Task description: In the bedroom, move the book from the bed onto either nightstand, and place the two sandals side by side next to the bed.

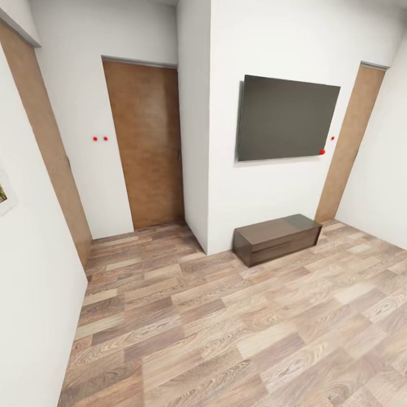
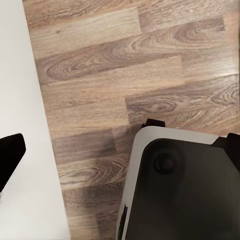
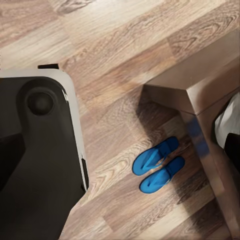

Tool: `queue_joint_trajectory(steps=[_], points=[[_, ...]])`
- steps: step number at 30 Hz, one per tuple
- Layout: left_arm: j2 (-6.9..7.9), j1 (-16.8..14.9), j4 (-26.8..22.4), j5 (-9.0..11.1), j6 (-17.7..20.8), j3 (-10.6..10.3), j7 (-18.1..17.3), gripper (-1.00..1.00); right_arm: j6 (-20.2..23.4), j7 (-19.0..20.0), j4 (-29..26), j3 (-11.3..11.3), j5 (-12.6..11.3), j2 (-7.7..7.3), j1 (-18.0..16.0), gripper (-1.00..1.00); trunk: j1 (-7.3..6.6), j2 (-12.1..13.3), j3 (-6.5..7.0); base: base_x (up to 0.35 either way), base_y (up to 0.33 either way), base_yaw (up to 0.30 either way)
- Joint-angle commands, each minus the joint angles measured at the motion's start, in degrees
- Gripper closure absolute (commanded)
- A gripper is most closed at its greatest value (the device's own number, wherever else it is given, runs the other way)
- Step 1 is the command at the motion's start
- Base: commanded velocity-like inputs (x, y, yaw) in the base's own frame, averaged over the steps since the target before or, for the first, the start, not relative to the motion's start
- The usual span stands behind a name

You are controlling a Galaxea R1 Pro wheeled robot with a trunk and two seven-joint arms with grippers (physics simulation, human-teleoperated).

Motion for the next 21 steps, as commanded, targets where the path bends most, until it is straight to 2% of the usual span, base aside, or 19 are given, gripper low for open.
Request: queue_joint_trajectory(steps=[1,21], points=[[0.01,-0.02,0.0,0.41,-0.14,-0.49,0.07,-1.0,-0.31,0.06,0.07,-0.14,-0.19,0.03,-0.06,-1.0,0.04,-0.09,-0.09,0.121,0.094,-0.294],[0.02,-0.02,0.0,0.42,-0.1,-0.49,0.3,-1.0,-0.31,0.39,0.08,-0.15,-0.19,-0.11,-0.06,-1.0,0.04,-0.09,-0.09,0.217,0.161,-0.295]])
